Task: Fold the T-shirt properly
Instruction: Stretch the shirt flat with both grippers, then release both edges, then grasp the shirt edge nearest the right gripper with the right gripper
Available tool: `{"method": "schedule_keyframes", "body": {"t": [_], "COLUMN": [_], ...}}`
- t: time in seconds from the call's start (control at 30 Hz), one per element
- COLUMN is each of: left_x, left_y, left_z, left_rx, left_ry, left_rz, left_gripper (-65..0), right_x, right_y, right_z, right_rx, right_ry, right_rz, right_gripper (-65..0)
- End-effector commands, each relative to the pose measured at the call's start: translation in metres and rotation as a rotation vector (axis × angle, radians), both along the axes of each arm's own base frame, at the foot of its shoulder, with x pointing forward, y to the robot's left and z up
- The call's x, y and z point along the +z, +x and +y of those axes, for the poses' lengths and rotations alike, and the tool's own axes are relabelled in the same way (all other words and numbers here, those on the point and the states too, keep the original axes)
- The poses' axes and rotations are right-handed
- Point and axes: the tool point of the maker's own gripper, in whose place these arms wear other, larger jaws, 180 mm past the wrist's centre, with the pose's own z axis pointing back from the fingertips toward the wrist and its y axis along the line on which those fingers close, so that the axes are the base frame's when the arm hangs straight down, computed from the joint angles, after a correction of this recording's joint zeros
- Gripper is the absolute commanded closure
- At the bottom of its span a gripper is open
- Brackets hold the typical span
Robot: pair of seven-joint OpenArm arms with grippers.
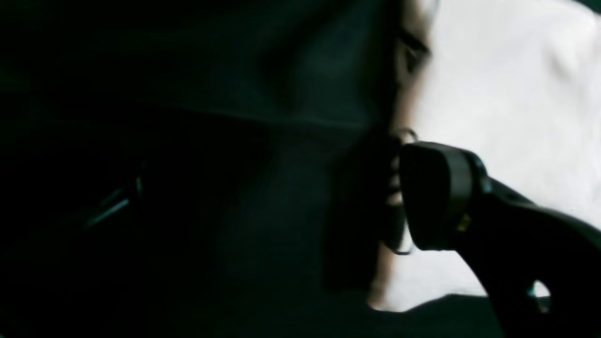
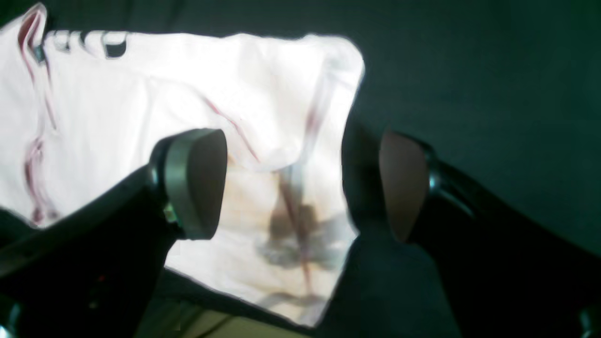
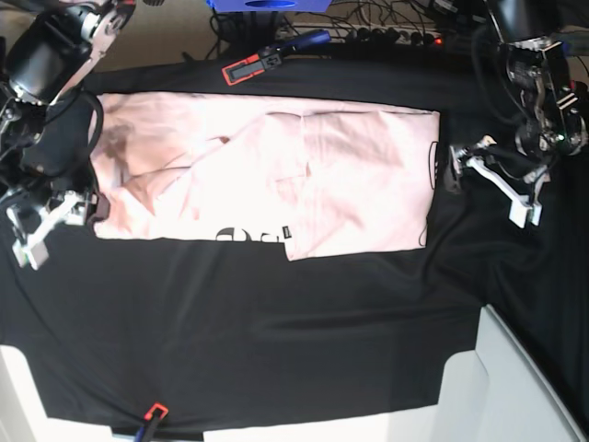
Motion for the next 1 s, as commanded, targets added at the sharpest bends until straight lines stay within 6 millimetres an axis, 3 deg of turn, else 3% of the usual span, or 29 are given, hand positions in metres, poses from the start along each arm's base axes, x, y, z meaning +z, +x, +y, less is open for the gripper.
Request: {"method": "schedule_keyframes", "body": {"t": [0.0,0.13,0.27,0.43,0.6,0.97], "left_x": [0.014,0.016,0.018,0.017,0.014,0.013], "left_y": [0.009,0.013,0.015,0.015,0.011,0.010], "left_z": [0.011,0.009,0.009,0.008,0.009,0.009], "left_rx": [0.000,0.003,0.002,0.002,0.003,0.003], "left_ry": [0.031,0.014,0.013,0.011,0.011,0.010], "left_rz": [-0.044,-0.058,-0.065,-0.063,-0.051,-0.049], "left_gripper": [-65.0,-65.0,-65.0,-65.0,-65.0,-65.0], "right_x": [0.005,-0.002,-0.004,-0.021,-0.025,-0.043], "right_y": [0.005,0.005,0.005,-0.004,-0.008,-0.019], "right_z": [-0.012,-0.018,-0.013,-0.009,-0.026,-0.017], "right_rx": [-0.019,-0.049,-0.071,-0.118,-0.144,-0.176], "right_ry": [0.006,0.104,0.219,0.349,0.338,0.396], "right_rz": [-0.028,-0.027,-0.043,-0.003,0.008,0.058], "right_gripper": [-48.6,-48.6,-48.6,-48.6,-48.6,-48.6]}}
